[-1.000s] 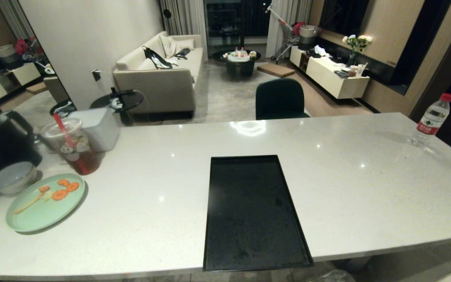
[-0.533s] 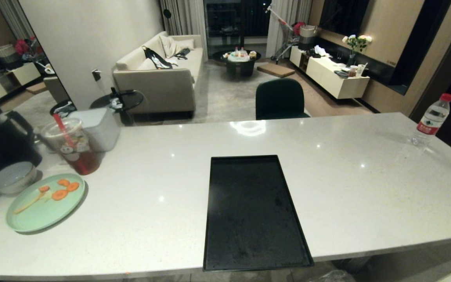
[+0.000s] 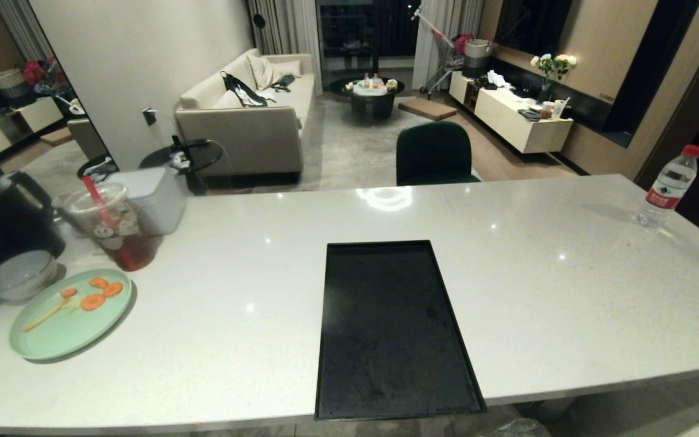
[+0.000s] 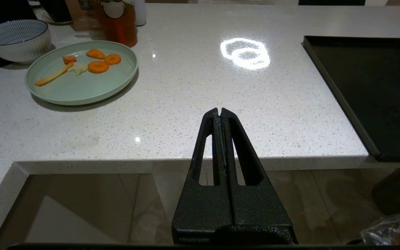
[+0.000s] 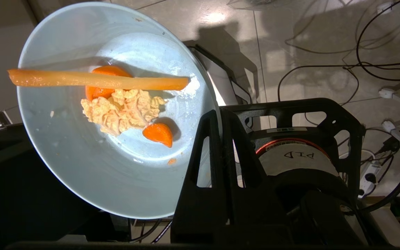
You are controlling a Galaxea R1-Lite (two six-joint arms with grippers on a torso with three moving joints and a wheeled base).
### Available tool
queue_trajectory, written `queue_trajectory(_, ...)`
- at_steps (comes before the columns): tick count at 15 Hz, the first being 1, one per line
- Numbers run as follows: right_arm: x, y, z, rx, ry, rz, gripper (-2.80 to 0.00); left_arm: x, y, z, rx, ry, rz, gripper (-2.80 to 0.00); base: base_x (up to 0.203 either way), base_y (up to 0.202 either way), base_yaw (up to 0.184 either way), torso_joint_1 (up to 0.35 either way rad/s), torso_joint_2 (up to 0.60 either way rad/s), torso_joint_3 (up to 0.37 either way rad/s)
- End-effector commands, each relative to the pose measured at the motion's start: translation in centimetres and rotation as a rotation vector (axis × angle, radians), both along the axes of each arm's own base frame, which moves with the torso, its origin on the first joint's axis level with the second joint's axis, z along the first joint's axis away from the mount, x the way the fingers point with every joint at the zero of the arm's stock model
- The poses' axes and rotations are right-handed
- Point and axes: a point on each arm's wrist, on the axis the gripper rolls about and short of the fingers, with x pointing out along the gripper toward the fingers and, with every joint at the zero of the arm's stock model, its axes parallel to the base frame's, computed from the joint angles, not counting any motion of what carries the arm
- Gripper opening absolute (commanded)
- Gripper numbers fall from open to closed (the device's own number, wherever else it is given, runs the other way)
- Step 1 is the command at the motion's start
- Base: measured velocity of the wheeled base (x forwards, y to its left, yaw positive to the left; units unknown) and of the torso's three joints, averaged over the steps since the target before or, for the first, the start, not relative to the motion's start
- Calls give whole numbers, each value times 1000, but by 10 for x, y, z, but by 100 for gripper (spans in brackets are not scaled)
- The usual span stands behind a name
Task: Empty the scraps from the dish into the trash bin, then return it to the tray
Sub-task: Move the bowl over the trash can
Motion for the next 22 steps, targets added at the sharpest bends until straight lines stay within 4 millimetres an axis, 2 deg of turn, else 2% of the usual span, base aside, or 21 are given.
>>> queue_trajectory(1, 0, 0, -2, -8, 10, -4, -280, 0, 0, 0, -1, 1, 0, -280, 0, 0, 0, 0, 0, 0)
queue_trajectory(22, -1, -1, -7, 8, 39, -26, -280, 0, 0, 0, -1, 0, 0, -280, 0, 0, 0, 0, 0, 0)
